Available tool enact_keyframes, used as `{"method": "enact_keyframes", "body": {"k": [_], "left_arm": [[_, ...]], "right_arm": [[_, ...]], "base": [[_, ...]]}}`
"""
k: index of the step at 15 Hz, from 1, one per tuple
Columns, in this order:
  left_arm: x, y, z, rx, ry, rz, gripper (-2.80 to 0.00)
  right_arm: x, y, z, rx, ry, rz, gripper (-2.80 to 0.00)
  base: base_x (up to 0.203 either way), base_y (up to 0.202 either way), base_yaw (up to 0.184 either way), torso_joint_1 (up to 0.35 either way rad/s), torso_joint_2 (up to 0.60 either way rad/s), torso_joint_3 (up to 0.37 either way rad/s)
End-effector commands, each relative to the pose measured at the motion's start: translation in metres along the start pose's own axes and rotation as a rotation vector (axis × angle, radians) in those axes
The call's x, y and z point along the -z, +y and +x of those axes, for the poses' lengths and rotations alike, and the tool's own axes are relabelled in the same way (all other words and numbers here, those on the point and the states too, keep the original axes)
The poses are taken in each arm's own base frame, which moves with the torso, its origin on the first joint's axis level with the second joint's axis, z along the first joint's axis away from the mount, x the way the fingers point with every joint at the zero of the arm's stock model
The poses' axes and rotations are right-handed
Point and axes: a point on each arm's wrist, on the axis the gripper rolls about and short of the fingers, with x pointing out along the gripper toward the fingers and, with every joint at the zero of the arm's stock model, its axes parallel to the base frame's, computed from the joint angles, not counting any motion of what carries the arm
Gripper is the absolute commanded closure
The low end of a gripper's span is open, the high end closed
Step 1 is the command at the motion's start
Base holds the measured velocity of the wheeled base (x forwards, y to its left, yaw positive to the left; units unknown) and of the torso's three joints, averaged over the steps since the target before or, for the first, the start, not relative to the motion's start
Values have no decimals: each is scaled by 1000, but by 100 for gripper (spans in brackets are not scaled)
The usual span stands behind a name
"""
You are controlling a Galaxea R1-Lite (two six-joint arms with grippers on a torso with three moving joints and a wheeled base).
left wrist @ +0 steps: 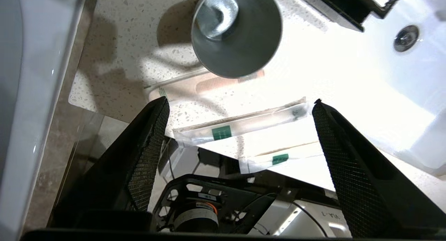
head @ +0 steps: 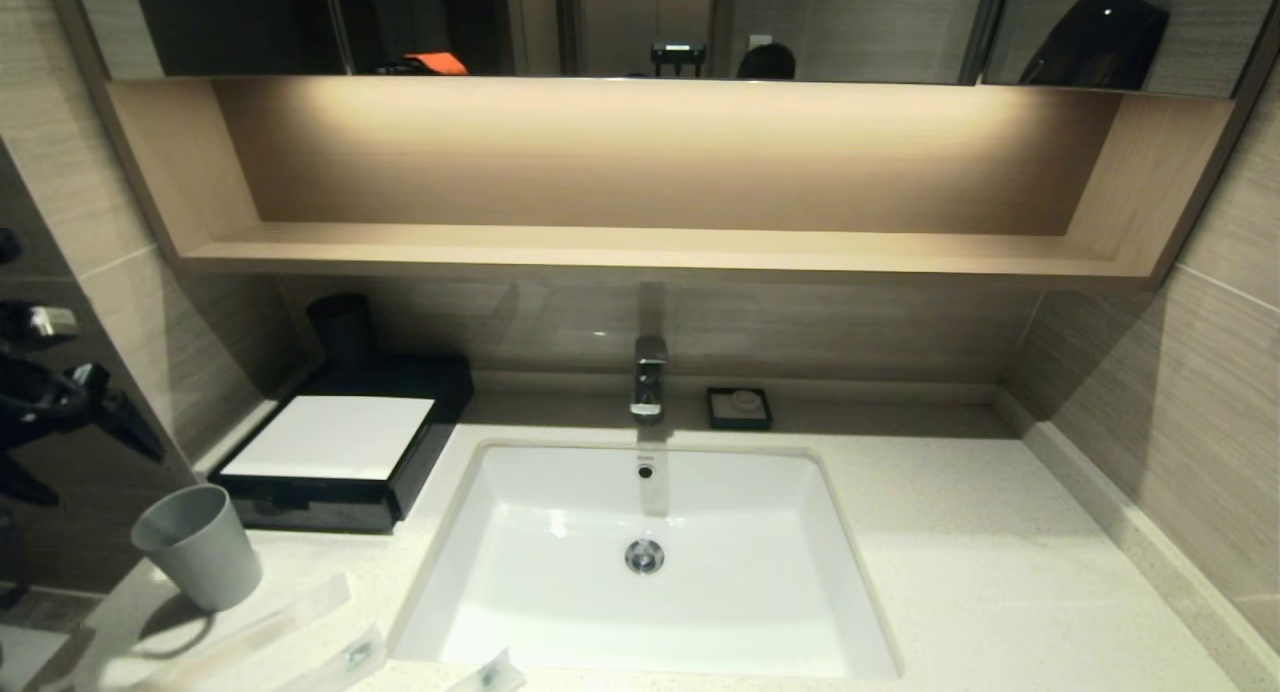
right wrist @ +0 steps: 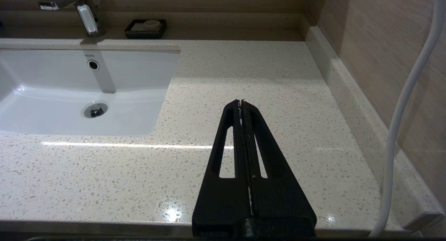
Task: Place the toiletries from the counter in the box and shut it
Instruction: Place the cup on the table
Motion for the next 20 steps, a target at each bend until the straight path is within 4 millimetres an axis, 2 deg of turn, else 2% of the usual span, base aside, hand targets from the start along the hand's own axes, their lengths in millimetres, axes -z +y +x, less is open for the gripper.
{"method": "enact_keyframes", "body": {"k": [1,4,6,11,14,20], "left_arm": [[25,-7,-27,2,-101,25,-280],[52,-9,-32,-2,-284,69,-280],[72,-9,-29,-5,-412,113,-280],[118,-2,9,-7,-645,225,-280],[142,5,25,10,-712,243,-280],[163,22,57,-19,-755,213,-280]], "right_arm": [[0,0,0,0,0,0,0],[0,0,0,0,0,0,0],[0,0,0,0,0,0,0],[0,0,0,0,0,0,0],[0,0,0,0,0,0,0],[0,0,0,0,0,0,0]], "base": [[0,0,0,0,0,0],[0,0,0,0,0,0],[0,0,0,0,0,0],[0,0,0,0,0,0],[0,0,0,0,0,0],[0,0,0,0,0,0]]}}
